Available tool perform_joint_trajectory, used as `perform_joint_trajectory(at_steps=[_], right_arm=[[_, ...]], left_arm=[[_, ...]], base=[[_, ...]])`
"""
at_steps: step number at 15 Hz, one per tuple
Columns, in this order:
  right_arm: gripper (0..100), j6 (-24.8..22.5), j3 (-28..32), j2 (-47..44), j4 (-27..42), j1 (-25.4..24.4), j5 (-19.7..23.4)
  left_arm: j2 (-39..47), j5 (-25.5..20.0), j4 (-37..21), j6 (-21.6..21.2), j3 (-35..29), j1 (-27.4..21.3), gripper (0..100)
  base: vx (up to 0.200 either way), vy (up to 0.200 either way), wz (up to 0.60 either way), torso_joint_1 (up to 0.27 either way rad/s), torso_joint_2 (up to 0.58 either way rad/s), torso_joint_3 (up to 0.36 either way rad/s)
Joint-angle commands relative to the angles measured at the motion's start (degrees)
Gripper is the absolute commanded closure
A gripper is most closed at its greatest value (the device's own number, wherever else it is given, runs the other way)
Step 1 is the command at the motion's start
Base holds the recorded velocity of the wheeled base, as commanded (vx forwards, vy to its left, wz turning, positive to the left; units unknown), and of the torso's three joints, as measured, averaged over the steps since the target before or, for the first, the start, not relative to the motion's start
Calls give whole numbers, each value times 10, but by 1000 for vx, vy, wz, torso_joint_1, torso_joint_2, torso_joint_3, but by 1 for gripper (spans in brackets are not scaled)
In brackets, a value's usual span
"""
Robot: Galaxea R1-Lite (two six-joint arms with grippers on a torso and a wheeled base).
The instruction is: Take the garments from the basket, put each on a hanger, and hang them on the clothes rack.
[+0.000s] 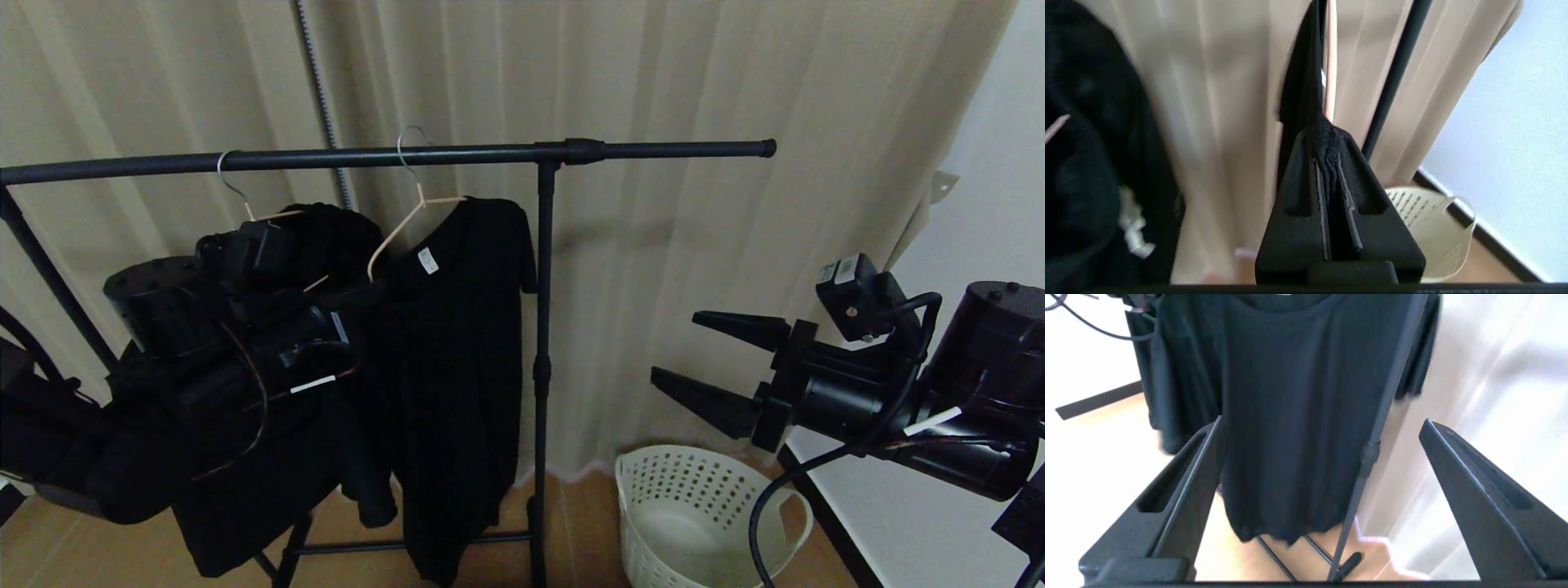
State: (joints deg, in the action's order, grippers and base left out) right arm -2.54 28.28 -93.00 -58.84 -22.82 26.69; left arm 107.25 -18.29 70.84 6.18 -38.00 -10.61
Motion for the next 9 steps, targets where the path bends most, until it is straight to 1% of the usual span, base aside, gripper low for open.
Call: perform_joint_trajectory(at_steps=[1,6,7,9], right_arm=[[0,-1,0,-5,0,0,0],[0,-1,0,-7,-1,0,0],[0,-1,0,-8,-1,1,0],[0,-1,0,-7,-1,1,0]], left_arm=[[36,0,31,12,-1,-3,100],[53,0,42,19,-22,-3,100],[53,0,42,37,-29,-6,100],[53,0,42,38,-30,-6,100]], base=[[0,0,0,0,0,0],[0,0,0,0,0,0],[0,0,0,0,0,0],[0,0,0,0,0,0]])
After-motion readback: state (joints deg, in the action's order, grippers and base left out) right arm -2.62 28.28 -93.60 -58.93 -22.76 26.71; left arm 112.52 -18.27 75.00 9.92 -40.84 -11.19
